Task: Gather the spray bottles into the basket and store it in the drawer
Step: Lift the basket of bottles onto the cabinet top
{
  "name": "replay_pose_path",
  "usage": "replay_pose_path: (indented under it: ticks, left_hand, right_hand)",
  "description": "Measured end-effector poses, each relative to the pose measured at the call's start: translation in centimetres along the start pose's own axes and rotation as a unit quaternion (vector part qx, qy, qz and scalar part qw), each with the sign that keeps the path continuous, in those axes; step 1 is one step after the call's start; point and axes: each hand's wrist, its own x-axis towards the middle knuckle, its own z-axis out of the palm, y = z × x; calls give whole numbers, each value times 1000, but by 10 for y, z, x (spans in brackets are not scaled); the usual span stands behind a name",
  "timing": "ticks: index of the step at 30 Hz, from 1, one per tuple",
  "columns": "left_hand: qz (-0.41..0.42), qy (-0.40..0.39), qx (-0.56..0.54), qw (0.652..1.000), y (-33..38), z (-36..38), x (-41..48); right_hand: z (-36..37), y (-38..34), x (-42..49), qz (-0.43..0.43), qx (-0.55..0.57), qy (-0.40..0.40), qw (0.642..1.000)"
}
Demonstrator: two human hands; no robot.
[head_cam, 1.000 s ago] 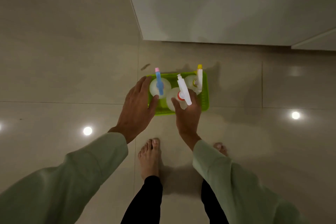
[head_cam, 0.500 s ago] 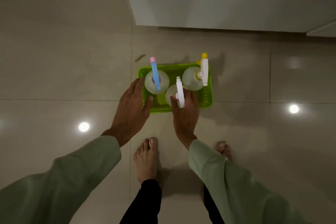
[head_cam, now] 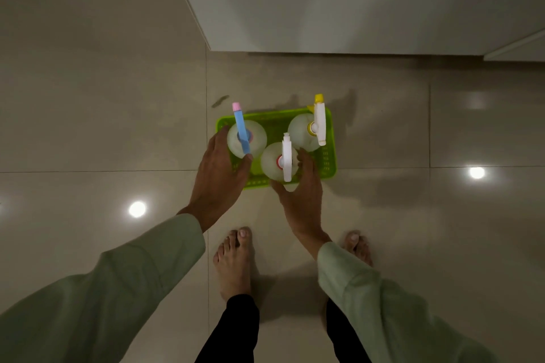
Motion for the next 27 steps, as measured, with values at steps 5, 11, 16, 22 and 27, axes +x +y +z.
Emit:
replay_pose_path:
  ticks: [5,11,16,22,27]
  left_hand:
    - [-23,14,-38,999,9,0,8]
    - [-65,12,-31,997,16,7,21]
    - [-42,25,-3,999,15,15,27]
    - [-60,33,2,998,16,24,31]
    - [-61,34,9,998,17,26,32]
  right_hand:
    - [-44,12,2,-23,-11,25,999]
    - [-68,4,36,-32,-20,59,998]
    - [-61,-9,62,-18,-9,-5,1000]
    - [-46,-17,85,-22,-30,4,999]
    - [-44,-15,88,-40,-35,31,998]
